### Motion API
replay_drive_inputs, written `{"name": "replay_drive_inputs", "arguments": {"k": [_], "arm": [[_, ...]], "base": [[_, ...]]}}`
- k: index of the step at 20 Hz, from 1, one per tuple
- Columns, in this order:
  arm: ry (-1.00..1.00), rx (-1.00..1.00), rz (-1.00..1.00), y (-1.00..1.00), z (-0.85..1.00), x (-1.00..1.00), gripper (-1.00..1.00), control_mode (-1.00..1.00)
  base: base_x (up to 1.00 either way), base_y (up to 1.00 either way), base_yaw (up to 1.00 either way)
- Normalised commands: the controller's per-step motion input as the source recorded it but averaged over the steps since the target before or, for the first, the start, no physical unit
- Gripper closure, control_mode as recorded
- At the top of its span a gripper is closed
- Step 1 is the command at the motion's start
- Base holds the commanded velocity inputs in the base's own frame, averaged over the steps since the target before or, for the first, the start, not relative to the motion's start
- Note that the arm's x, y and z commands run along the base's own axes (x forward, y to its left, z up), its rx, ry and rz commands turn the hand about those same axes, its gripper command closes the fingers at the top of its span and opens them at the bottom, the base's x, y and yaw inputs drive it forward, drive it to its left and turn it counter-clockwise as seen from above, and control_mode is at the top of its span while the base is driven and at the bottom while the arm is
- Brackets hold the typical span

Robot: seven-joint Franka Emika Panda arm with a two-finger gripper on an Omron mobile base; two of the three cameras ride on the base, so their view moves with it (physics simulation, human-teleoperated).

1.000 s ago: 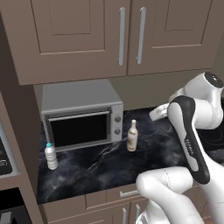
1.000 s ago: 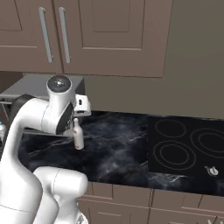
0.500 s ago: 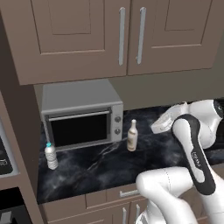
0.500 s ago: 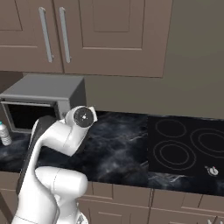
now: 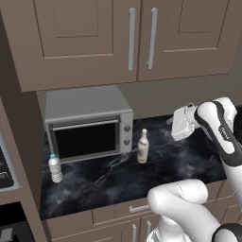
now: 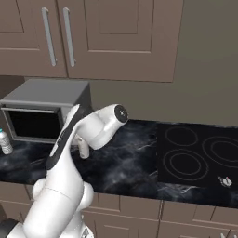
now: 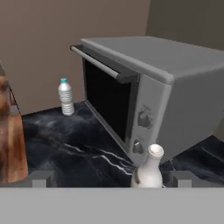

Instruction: Place the drinks on the dining counter in a tight cluster.

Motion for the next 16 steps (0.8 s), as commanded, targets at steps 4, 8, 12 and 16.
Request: {"name": "replay_drive_inputs", "arguments": {"k": [4,8,12,16], "arm": [[0.00,-0.02,0.00,0.03,-0.40,0.20,-1.00,-1.00],[0.00,0.01,0.00,0.08,-0.67,0.31,-1.00,-1.00],[0.00,0.04,0.00,0.02,-0.80,0.29,-1.00,-1.00],[0.00,0.03,0.09,-0.11,-0.55,0.21,-1.00,-1.00]], "base": [[0.00,0.00,0.00],[0.00,0.00,0.00],[0.00,0.00,0.00],[0.00,0.00,0.00]]}}
